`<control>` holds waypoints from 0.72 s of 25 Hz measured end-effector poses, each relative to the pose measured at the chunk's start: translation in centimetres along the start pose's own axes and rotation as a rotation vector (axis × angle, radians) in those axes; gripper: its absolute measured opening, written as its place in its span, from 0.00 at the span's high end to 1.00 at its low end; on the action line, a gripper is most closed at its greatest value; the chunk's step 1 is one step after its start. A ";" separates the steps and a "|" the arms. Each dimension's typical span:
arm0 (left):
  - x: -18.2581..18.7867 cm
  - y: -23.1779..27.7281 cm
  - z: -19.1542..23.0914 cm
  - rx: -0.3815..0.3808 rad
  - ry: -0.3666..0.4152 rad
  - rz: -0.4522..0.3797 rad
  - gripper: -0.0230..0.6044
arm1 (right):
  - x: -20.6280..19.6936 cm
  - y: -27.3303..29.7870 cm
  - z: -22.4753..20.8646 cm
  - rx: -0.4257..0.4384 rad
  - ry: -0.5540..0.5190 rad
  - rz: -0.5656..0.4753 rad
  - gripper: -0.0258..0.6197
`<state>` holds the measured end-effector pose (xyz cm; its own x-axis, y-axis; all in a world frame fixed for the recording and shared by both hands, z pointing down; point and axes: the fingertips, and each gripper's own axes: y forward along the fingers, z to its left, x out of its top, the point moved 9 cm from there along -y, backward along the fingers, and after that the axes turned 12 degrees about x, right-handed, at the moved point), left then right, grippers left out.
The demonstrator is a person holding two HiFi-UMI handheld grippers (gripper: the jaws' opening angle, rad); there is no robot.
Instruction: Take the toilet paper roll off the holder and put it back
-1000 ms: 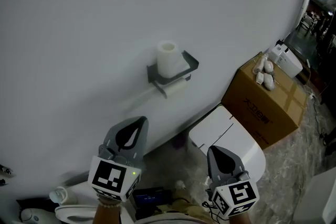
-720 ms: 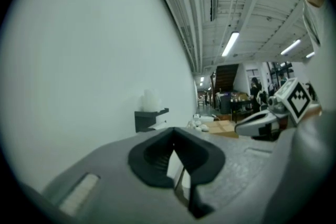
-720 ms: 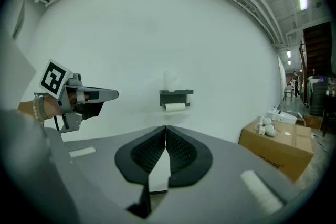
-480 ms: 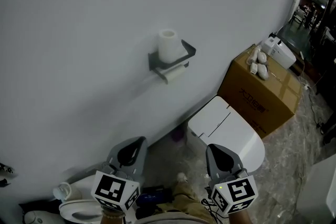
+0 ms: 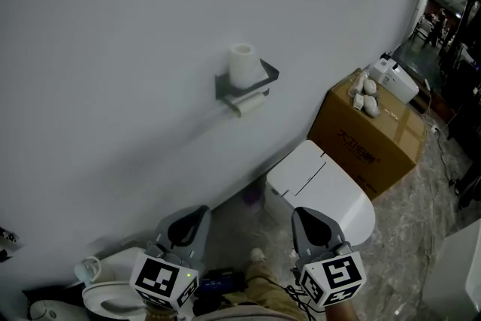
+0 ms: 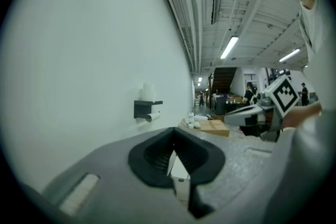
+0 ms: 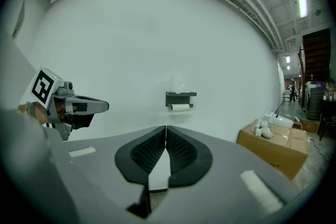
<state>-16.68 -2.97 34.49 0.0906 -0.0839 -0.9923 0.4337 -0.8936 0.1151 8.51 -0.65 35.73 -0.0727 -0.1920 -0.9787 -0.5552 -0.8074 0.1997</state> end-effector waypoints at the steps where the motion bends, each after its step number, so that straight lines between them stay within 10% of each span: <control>1: 0.0 -0.2 0.0 0.001 -0.001 -0.002 0.98 | 0.0 -0.1 0.2 0.001 -0.002 0.000 0.95; 18: 0.1 -1.1 -0.4 0.002 0.011 -0.011 0.98 | 0.4 -0.4 0.9 0.018 -0.020 -0.014 0.95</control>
<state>-16.80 -1.87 34.26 0.0955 -0.0695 -0.9930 0.4328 -0.8954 0.1043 7.94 0.15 35.18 -0.0814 -0.1690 -0.9823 -0.5707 -0.8000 0.1849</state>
